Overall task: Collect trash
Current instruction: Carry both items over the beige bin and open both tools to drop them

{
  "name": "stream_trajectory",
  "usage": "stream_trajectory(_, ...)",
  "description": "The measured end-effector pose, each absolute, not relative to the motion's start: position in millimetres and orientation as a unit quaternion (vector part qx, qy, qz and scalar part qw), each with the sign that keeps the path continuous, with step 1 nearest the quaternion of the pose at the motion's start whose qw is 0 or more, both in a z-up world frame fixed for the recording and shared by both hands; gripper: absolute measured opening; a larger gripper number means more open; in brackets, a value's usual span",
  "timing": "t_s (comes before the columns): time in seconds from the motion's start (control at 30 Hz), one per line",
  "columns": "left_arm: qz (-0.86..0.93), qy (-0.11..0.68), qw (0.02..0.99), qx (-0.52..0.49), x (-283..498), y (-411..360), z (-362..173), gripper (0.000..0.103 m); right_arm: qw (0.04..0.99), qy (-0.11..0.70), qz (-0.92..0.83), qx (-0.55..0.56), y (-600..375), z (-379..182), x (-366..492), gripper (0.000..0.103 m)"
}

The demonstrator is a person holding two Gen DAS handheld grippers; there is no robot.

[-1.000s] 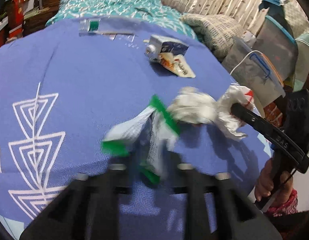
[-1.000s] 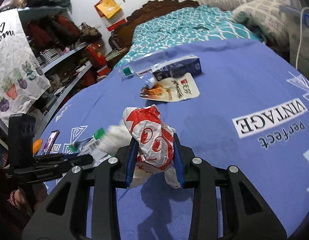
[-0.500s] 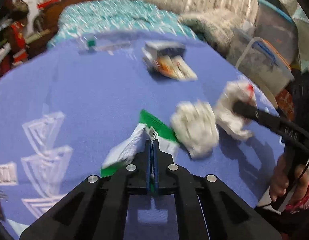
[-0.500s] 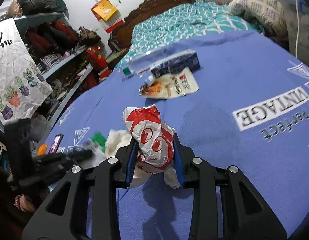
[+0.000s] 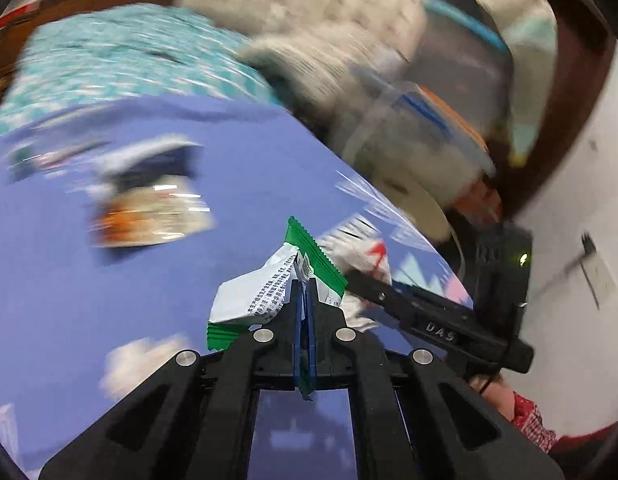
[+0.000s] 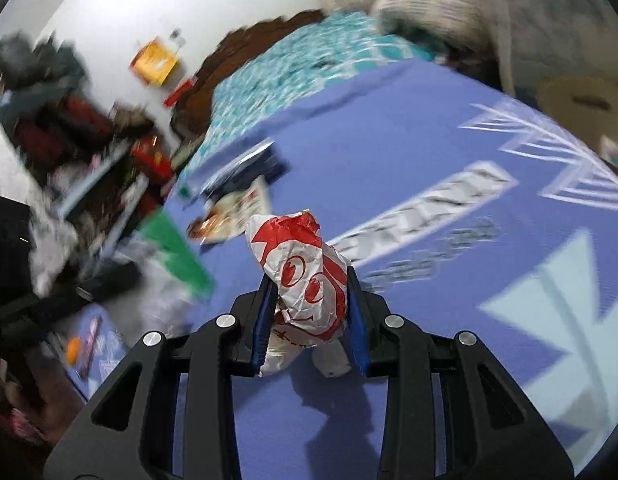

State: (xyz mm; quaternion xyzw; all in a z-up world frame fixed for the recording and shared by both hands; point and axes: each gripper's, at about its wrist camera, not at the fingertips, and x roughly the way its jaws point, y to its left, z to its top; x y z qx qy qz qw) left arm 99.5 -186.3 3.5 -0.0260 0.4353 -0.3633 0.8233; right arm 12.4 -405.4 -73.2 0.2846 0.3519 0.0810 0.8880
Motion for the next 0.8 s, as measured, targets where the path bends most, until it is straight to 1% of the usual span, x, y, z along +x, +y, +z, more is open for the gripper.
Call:
stream_trajectory(0.17,-0.424,0.496,0.757,-0.034,138,-295,-20,0.002,0.886,0.316,0.004,0.341,-500,-73,-8,0.036)
stream_trajectory(0.27,-0.46,0.507,0.728,-0.04,147,-352,-27,0.002,0.877,0.3,-0.044,0.373,-560,-75,-14,0.036)
stream_trajectory(0.37,-0.482,0.514,0.709,-0.029,156,-419,-34,0.002,0.873,0.298,-0.089,0.377,-608,-79,-10,0.036)
stream_trajectory(0.47,-0.48,0.519,0.707,-0.019,165,-464,-42,0.002,0.867,0.301,-0.119,0.38,-641,-84,-2,0.036)
stream_trajectory(0.57,-0.472,0.526,0.707,-0.025,176,-489,-50,0.002,0.86,0.303,-0.133,0.388,-662,-90,8,0.037)
stream_trajectory(0.63,-0.461,0.524,0.715,-0.025,184,-504,-53,0.004,0.857,0.311,-0.137,0.388,-670,-93,16,0.039)
stream_trajectory(0.67,-0.45,0.527,0.721,-0.024,188,-510,-56,0.009,0.856,0.316,-0.139,0.385,-671,-95,20,0.049)
stream_trajectory(0.7,-0.443,0.53,0.723,-0.026,192,-513,-58,0.029,0.855,0.32,-0.142,0.381,-669,-96,24,0.059)
stream_trajectory(0.73,-0.435,0.532,0.726,-0.029,196,-516,-59,0.059,0.857,0.319,-0.146,0.378,-670,-96,25,0.08)
stream_trajectory(0.77,-0.42,0.528,0.737,-0.04,200,-514,-59,0.071,0.86,0.315,-0.152,0.372,-670,-95,26,0.084)
stream_trajectory(0.8,-0.415,0.524,0.743,-0.049,204,-513,-58,0.071,0.864,0.311,-0.154,0.366,-669,-93,27,0.084)
